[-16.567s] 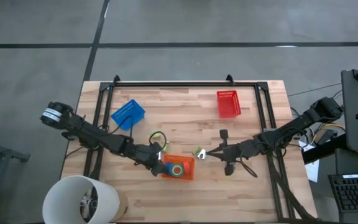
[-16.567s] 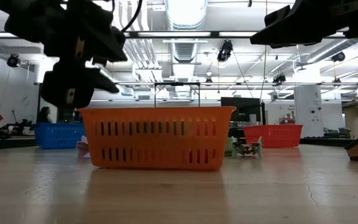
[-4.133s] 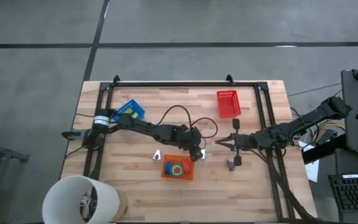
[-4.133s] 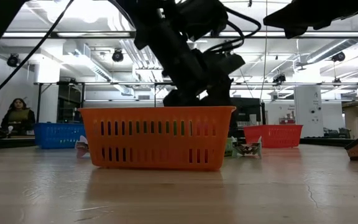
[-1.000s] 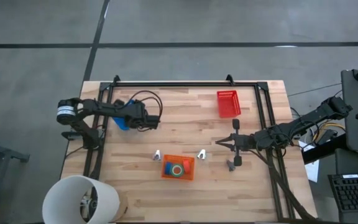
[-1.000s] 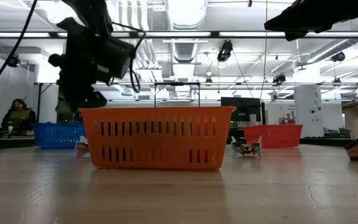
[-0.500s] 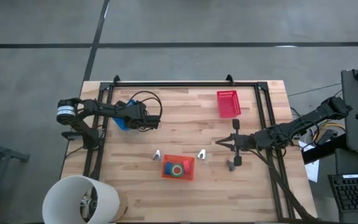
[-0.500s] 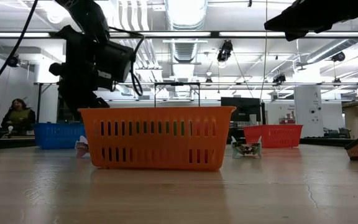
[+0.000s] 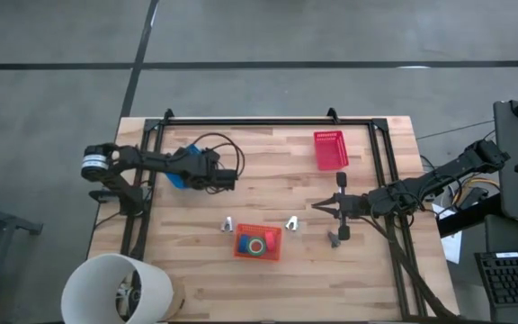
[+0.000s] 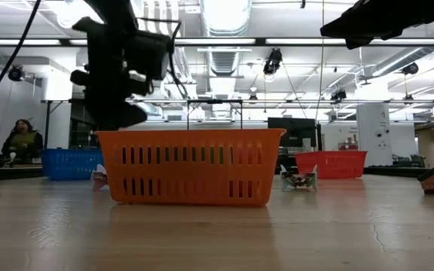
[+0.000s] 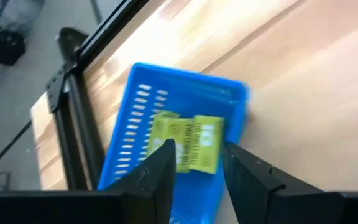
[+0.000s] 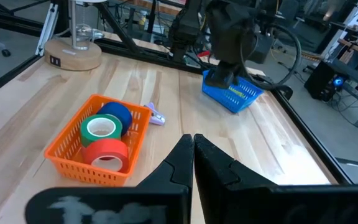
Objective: Pick and place Stapler, Stapler remover, tape
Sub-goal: Put the purple staple remover into the red bin
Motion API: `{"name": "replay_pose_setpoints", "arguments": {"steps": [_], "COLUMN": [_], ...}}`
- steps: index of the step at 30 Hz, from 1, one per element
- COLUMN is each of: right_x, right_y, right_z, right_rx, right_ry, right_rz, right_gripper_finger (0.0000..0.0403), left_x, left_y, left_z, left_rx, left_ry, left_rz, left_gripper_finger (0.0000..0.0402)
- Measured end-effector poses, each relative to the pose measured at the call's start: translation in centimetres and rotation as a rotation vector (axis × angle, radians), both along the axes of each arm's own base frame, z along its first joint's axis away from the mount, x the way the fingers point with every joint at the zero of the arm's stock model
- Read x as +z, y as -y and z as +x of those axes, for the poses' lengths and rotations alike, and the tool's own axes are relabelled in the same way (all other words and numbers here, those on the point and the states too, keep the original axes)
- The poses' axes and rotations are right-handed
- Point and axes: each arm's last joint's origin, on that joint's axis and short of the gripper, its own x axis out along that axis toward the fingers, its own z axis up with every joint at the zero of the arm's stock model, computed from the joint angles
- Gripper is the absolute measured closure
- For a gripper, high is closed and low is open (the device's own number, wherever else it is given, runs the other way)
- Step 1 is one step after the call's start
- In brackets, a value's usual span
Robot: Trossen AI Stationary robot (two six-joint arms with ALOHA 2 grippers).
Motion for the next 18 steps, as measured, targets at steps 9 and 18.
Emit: {"name": "replay_pose_setpoints", "arguments": {"steps": [9, 18], "right_x": [0.0, 0.0], "right_y": [0.0, 0.0], "right_z": [0.0, 0.0], "right_rx": [-0.002, -0.002], "right_ry": [0.001, 0.0], "right_rz": [0.008, 0.008], "right_gripper_finger": [0.0394, 0.0394], "left_x": [1.7, 0.9], "left_y": [3.2, 6.6], "left_z": [2.3, 2.7], "left_rx": [-0.149, -0.301], "left_ry": [0.139, 0.172], "left_rz": [-0.085, -0.268], "left_gripper_finger": [0.0268, 0.0268]}}
